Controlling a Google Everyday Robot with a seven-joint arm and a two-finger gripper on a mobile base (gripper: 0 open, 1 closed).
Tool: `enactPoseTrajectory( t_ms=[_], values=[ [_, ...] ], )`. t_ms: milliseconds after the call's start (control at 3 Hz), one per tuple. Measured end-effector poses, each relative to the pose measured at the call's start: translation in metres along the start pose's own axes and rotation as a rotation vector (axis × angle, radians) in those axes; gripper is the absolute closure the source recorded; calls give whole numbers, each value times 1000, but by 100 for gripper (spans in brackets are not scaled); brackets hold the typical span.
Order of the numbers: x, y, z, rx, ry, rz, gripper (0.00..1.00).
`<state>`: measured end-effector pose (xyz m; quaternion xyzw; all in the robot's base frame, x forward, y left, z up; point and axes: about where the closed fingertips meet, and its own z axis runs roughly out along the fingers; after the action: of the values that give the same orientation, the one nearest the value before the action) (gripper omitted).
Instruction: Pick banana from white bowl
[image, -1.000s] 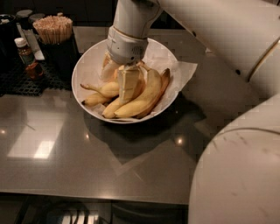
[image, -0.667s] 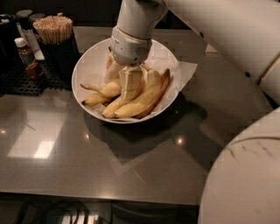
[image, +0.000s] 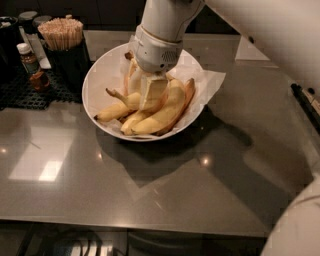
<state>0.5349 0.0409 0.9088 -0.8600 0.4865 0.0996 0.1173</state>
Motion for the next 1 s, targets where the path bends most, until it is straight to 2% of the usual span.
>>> enactPoseTrajectory(
  t_ms=[333,667,1000],
  values=[
    [3,1,-6,17,17,18,100],
    [4,2,-10,58,44,32,100],
    [-12,5,-18,188,129,51,100]
  ],
)
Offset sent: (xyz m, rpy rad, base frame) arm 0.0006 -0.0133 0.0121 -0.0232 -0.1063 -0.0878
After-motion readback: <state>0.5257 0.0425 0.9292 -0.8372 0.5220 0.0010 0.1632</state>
